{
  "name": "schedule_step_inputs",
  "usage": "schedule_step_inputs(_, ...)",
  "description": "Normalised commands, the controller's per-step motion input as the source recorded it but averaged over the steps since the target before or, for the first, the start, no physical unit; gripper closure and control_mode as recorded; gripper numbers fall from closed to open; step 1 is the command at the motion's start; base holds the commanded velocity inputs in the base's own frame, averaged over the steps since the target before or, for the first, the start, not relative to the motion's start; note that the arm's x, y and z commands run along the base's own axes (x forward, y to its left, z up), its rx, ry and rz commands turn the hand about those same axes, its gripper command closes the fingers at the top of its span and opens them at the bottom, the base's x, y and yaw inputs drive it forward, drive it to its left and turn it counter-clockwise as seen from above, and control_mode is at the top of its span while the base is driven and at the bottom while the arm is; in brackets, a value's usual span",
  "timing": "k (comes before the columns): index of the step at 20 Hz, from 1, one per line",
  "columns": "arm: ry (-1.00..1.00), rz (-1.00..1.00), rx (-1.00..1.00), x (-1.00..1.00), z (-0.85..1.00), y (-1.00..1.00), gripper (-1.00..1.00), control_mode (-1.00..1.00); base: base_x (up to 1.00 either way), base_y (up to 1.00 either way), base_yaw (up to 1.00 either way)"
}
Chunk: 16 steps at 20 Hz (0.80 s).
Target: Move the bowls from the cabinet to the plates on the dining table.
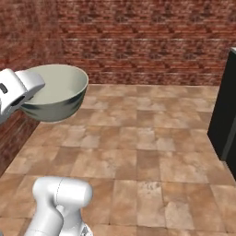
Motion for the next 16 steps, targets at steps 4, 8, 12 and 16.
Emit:
schedule_step_inputs(4, 0.00, 0.00, 0.00, 0.00, 0.00, 0.00, 1.00, 1.00, 1.00, 0.00, -0.07)
schedule_step_inputs(8, 0.00, 0.00, 0.00, 0.00, 0.00, 0.00, 1.00, 1.00, 1.00, 0.00, -0.07)
schedule_step_inputs(12, 0.00, 0.00, 0.00, 0.00, 0.00, 0.00, 1.00, 1.00, 1.00, 0.01, -0.08)
schedule_step_inputs(16, 0.00, 0.00, 0.00, 0.00, 0.00, 0.00, 1.00, 1.00, 1.00, 0.03, -0.09)
